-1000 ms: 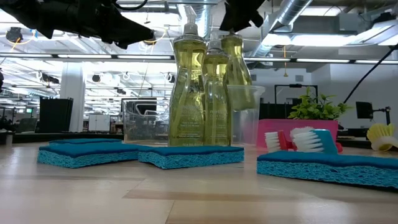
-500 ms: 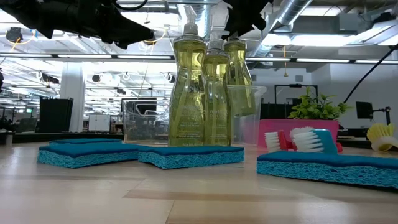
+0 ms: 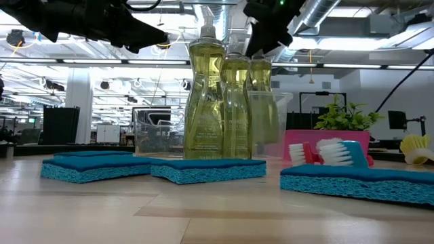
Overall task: Pick & Place Kitchen Sink Supplies
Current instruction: Put the transparent soap dispenser into the right transparent bin
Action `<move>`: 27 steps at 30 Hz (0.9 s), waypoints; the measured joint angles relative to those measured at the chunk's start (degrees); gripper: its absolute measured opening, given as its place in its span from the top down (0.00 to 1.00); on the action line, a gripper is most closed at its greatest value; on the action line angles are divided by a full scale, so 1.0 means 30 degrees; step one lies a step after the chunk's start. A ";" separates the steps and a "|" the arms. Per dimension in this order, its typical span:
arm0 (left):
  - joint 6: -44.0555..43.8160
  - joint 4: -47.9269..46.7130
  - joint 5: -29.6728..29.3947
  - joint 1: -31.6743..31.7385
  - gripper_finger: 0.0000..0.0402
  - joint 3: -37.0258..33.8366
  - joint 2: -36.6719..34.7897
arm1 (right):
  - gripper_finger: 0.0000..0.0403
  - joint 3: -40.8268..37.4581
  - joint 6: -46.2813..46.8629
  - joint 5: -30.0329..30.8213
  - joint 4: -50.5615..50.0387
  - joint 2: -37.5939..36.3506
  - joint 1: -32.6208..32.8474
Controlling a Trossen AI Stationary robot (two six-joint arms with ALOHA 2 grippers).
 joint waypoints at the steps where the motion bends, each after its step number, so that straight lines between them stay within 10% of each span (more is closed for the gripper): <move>1: 0.0000 0.0000 0.0001 -0.0002 0.71 0.0000 0.0002 | 0.74 -0.0138 0.0059 -0.0046 -0.0009 0.0000 -0.0033; 27: 0.0000 0.0000 0.0000 0.0004 0.71 0.0000 0.0004 | 0.62 -0.1832 -0.0072 -0.0294 0.0905 0.0000 -0.0179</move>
